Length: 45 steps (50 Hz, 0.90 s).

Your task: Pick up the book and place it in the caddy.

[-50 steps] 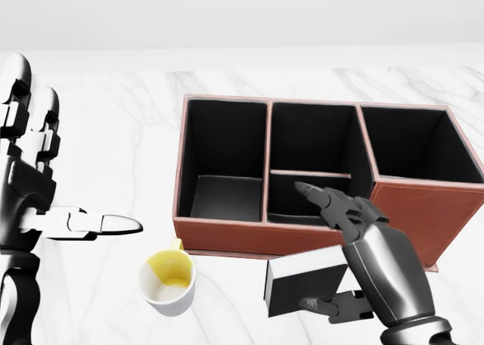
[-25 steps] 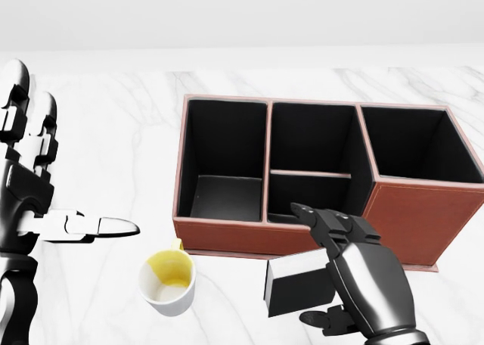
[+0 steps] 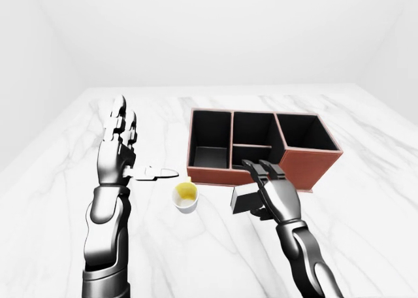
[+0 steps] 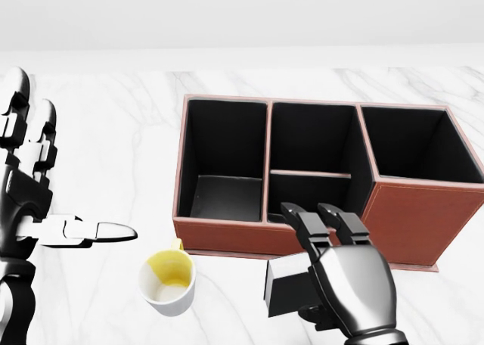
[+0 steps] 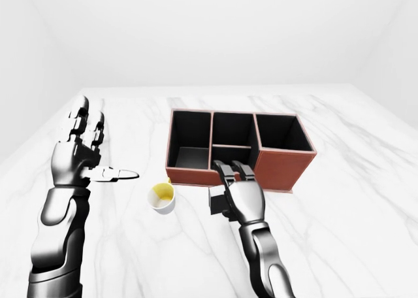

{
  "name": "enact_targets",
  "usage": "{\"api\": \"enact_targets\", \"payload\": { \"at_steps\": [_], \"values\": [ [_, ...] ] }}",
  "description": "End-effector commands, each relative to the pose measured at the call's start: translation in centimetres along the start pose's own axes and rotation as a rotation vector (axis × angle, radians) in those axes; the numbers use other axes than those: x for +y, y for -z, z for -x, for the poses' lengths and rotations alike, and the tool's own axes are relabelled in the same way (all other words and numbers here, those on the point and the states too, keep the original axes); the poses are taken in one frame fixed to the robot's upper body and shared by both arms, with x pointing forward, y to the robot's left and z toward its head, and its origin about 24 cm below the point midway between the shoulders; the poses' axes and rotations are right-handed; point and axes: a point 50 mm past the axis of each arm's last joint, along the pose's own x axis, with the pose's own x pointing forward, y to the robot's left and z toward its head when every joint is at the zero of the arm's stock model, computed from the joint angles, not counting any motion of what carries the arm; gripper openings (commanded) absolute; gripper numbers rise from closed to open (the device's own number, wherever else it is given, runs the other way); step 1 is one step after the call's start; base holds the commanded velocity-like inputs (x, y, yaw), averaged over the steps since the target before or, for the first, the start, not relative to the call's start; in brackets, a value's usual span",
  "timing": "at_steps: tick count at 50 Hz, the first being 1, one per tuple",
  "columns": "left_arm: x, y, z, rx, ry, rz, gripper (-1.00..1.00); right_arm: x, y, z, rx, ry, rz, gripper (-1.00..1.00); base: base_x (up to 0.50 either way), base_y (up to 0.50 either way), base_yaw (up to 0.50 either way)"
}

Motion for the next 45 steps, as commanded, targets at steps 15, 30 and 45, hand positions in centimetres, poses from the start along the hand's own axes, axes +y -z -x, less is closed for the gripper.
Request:
{"api": "enact_targets", "payload": {
  "at_steps": [15, 30, 45],
  "values": [
    [0.3, 0.8, 0.2, 0.034, -0.005, 0.002, 1.0, 3.2, -0.1, -0.8, -0.054, -0.005, 0.141, 0.55, 0.0, 0.0, 0.0],
    [0.5, 1.4, 0.3, 0.06, -0.009, 0.005, 1.0, 5.1, 1.0, -1.3, -0.056, -0.014, 0.209, 0.57, 0.0, 0.0, 0.0],
    [0.5, 1.4, 0.4, 0.064, -0.013, 0.007, 1.0, 6.3, 2.3, -1.6, -0.03, -0.032, 0.229, 0.6, 0.0, 0.0, 0.0]
  ]
}}
